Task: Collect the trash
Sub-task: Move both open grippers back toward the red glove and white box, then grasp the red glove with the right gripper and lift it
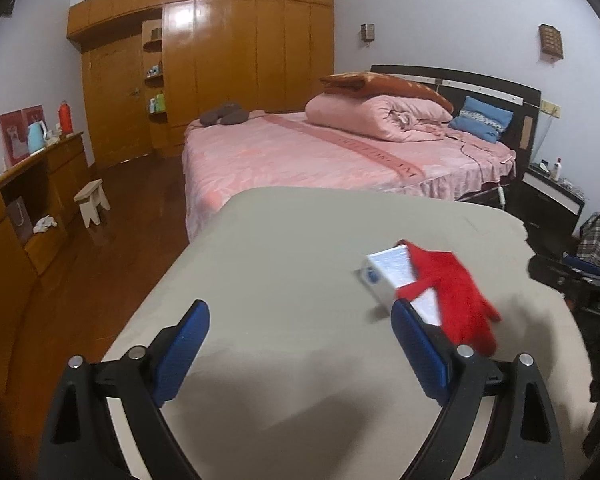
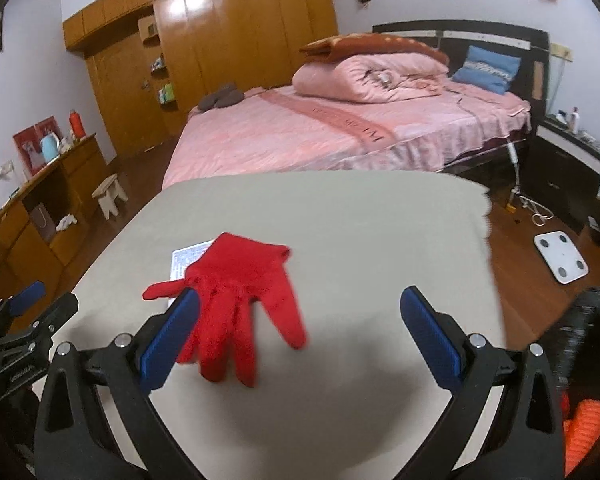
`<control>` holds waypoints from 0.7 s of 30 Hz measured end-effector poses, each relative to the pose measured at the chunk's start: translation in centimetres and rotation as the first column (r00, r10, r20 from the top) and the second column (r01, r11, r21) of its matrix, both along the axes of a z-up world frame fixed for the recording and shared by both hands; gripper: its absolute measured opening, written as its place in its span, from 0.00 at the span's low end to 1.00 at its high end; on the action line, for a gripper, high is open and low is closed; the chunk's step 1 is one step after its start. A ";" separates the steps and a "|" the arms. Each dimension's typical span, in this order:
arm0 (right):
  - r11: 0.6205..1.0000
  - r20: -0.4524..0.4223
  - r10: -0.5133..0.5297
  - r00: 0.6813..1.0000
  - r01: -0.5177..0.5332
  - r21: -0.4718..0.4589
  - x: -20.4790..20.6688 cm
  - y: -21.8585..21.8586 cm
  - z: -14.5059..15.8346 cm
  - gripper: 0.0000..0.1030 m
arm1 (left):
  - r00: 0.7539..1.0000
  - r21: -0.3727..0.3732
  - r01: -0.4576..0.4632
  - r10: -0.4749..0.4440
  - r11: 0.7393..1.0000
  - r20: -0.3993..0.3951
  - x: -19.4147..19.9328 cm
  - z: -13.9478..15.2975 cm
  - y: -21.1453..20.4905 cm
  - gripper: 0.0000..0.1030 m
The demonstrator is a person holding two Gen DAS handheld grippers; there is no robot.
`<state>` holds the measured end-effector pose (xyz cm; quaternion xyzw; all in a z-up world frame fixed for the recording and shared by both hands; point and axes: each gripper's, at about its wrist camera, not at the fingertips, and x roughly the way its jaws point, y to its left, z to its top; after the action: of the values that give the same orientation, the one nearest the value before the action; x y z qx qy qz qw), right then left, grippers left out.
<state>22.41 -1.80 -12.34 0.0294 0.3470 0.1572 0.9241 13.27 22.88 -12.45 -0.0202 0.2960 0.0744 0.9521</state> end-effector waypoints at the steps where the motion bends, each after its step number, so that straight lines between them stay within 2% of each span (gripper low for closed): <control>1: 1.000 -0.005 0.005 1.000 -0.005 -0.003 0.3 0.6 -0.3 0.95 | 1.000 0.001 -0.006 0.006 1.000 -0.002 0.2 -0.2 0.5 0.88; 9: 0.999 -0.057 0.026 0.998 -0.028 -0.031 2.9 4.8 -2.6 0.95 | 0.999 -0.017 -0.036 0.036 0.999 -0.006 0.8 -1.0 2.3 0.88; 16: 0.997 -0.104 0.043 0.994 -0.049 -0.059 4.1 5.8 -4.5 0.93 | 0.999 -0.019 -0.038 0.038 0.999 -0.012 1.3 -1.5 2.7 0.88; 17: 0.997 -0.113 0.050 0.992 -0.056 -0.051 4.2 5.6 -4.7 0.90 | 0.999 -0.020 -0.039 0.039 0.999 -0.012 1.3 -1.5 2.7 0.88; 19: 0.996 -0.132 0.087 0.987 -0.087 0.010 4.2 5.2 -4.8 0.66 | 0.999 -0.023 -0.039 0.039 0.999 -0.012 1.3 -1.5 2.6 0.88; 20: 0.995 -0.141 0.099 0.985 -0.096 0.026 4.3 5.0 -4.7 0.61 | 0.999 -0.023 -0.039 0.039 0.999 -0.013 1.4 -1.5 2.5 0.88; 21: 0.993 -0.148 0.118 0.982 -0.113 0.046 4.3 4.9 -4.5 0.50 | 0.999 -0.023 -0.037 0.037 0.999 -0.014 1.4 -1.5 2.4 0.88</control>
<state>26.70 3.05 -16.87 0.0381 0.4140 0.2144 0.8839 14.68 25.29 -14.00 -0.0364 0.3027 0.0887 0.9482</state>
